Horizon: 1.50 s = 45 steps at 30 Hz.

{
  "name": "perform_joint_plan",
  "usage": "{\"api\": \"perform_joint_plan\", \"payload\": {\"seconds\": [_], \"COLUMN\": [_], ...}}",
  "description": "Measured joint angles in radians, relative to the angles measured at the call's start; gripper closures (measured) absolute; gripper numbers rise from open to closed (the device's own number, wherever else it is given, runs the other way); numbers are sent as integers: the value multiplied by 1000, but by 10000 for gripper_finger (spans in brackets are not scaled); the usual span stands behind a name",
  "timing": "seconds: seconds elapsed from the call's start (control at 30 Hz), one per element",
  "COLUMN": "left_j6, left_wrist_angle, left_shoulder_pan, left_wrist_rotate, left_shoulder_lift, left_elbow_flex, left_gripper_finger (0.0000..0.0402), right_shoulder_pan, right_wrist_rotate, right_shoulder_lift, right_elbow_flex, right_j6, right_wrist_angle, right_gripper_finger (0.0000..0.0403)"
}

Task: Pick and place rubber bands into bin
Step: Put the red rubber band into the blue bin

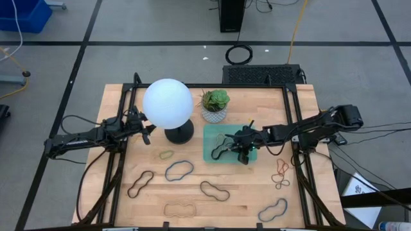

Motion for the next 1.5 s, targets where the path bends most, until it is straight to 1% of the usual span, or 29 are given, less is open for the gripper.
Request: {"api": "perform_joint_plan", "payload": {"seconds": [0.27, 0.43, 0.5, 0.57, 0.7, 0.8, 0.97, 1.0, 1.1, 1.2, 1.27, 1.37, 1.5], "left_j6": [0, 0, 0, 0, 0, 0, 0, 0, 0, 0, 0, -4, -5], "left_wrist_angle": [0, 0, 0, 0, 0, 0, 0, 0, 0, 0, 0, 0, 0], "left_shoulder_pan": [0, 0, 0, 0, 0, 0, 0, 0, 0, 0, 0, 0, 0], "left_wrist_rotate": [0, 0, 0, 0, 0, 0, 0, 0, 0, 0, 0, 0, 0], "left_shoulder_lift": [0, 0, 0, 0, 0, 0, 0, 0, 0, 0, 0, 0, 0], "left_elbow_flex": [0, 0, 0, 0, 0, 0, 0, 0, 0, 0, 0, 0, 0], "left_gripper_finger": [215, 215, 215, 215, 215, 215, 215, 215, 215, 215, 215, 215, 215], "right_shoulder_pan": [-14, -1, 15, 35, 91, 138, 210, 225, 266, 312, 340, 368, 393], "right_wrist_rotate": [0, 5, 9, 45, 174, 214, 207, 201, 129, 68, 41, 1, -3], "right_shoulder_lift": [-132, -248, -292, -326, -348, -324, -277, -270, -256, -248, -246, -247, -247], "right_elbow_flex": [0, 0, 0, 9, 96, 182, 284, 290, 290, 265, 239, 200, 143], "right_j6": [-61, -159, -191, -191, -130, -44, 188, 248, 430, 597, 677, 771, 873], "right_wrist_angle": [-7, -45, -86, -150, -433, -661, -975, -1031, -1164, -1226, -1230, -1227, -1228], "right_gripper_finger": [283, 282, 280, 280, 283, 284, 282, 282, 284, 285, 286, 286, 286]}}
